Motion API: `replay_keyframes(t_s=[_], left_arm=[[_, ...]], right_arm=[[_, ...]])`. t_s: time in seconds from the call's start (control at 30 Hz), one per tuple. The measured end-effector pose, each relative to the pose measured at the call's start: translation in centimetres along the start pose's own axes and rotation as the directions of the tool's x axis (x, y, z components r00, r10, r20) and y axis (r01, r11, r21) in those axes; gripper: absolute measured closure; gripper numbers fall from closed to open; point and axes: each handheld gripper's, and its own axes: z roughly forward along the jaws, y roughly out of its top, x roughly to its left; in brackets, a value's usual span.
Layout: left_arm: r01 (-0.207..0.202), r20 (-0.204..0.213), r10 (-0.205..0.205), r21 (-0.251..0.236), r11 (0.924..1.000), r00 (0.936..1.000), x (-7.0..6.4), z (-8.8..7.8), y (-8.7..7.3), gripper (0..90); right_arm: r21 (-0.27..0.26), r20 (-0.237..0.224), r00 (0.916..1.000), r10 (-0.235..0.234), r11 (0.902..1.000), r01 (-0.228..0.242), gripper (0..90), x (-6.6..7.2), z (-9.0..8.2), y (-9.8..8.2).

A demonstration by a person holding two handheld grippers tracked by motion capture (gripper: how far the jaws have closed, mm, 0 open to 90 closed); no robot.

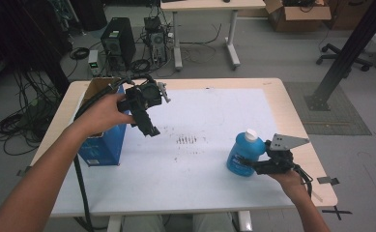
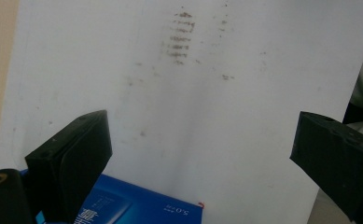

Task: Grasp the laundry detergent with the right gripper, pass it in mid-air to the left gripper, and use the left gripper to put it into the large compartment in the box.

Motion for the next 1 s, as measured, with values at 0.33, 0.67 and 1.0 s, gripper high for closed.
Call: replay_keyframes(t_s=[0.33, 0.67, 1.0], left_arm=[[0.000, -0.001, 0.000, -0.003, 1.0000, 1.0000, -0.1, 0.0, 0.0, 5.4], [-0.001, -0.002, 0.001, -0.004, 1.0000, 1.0000, 0.0, -0.2, 0.0, 5.5], [-0.016, -0.011, 0.016, -0.009, 0.9998, 0.9998, -0.7, -0.8, 0.3, 5.4]], right_arm=[[-0.002, -0.019, 0.9997, -0.014, 0.9999, 0.014, 42.1, 0.0, -0.1, 0.1], [0.004, -0.036, 0.9994, -0.002, 1.0000, 0.003, 43.2, 0.0, -0.1, 0.6], [0.001, -0.069, 0.9966, -0.045, 0.9990, 0.045, 43.2, 0.6, -0.6, 3.5]])
